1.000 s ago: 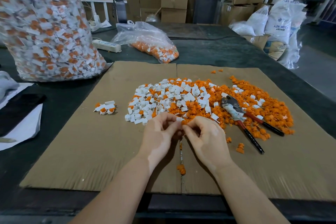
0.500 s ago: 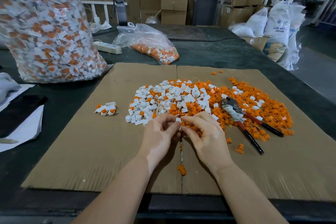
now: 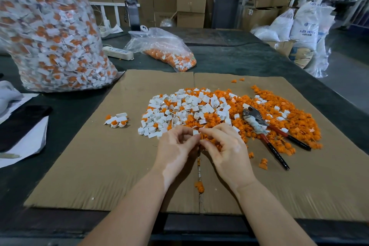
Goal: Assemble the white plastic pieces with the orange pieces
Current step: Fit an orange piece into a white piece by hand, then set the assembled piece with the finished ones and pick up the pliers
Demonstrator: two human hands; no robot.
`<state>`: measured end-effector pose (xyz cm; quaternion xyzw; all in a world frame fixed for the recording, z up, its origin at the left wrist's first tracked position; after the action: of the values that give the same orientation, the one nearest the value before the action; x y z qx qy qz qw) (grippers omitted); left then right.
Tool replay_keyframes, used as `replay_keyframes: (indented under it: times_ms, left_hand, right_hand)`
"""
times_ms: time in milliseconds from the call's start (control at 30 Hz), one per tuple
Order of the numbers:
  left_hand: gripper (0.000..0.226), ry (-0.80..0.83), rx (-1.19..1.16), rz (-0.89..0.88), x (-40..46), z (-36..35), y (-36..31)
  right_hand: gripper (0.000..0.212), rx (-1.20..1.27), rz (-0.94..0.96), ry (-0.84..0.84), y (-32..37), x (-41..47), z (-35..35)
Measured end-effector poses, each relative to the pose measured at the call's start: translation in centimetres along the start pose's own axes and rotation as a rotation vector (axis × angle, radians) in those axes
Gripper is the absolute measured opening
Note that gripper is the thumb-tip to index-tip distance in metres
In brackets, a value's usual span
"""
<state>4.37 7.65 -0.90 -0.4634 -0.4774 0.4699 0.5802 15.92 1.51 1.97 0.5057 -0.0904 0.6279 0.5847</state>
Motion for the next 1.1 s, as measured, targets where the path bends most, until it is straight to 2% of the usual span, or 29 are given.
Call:
replay_keyframes:
  times_ms: [133,200,267,367,433,600,733,900,1000,1100]
  left_hand:
    - [0.006,-0.008,-0.047,0.05,0.2,-0.1,0.3]
    - [0.003,-0.008,-0.065,0.063,0.3,-0.2,0.4]
    - [0.002,0.002,-0.047,0.043,0.3,-0.3,0.4]
    - [0.004,-0.002,-0.038,0.023,0.4,-0.3,0.4]
    - [0.006,-0.004,-0.039,0.025,0.5,-0.4,0.4]
    - [0.006,-0.016,-0.065,0.055,0.8,-0.4,0.6]
    - [0.005,-0.029,-0.108,0.119,1.1,-0.2,0.9]
    - [0.005,-0.028,-0.123,0.18,1.2,-0.3,0.9]
    - [0.008,-0.032,-0.15,0.226,1.3,-0.3,0.7]
    - [0.008,-0.027,-0.187,0.24,1.7,-0.2,-0.1]
  right_hand:
    - [0.029,-0.112,-0.085,-0.049,-1.2,0.3,1.1]
    - [0.034,-0.264,-0.218,-0.105,-3.0,0.8,2.6]
    - [0.04,-0.49,-0.414,-0.081,-5.7,1.2,4.5]
    - [0.049,-0.803,-0.703,0.198,-9.3,1.0,6.5]
    - [0.05,-0.873,-0.781,0.359,-10.5,0.7,6.9]
    - [0.045,-0.947,-0.646,0.344,-10.6,1.3,6.6]
    - [0.056,-0.839,-0.723,0.328,-11.1,1.7,6.4]
    - [0.04,-0.635,-0.742,0.31,-11.2,2.2,6.1]
    - [0.032,-0.657,-0.638,0.257,-10.2,2.9,6.5]
    - [0.025,-0.552,-0.446,0.169,-7.3,4.0,6.6]
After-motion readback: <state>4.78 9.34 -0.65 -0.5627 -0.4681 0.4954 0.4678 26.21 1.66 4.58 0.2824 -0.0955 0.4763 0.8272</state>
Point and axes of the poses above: each hand's wrist, its own x-axis towards the middle knuckle, its own z-axis out of the back of the hand, y = z × x, the point moved 6 cm from there along x, towards the middle knuckle, and after that the axes turned 11 degrees about -y, right-handed, at the moved point
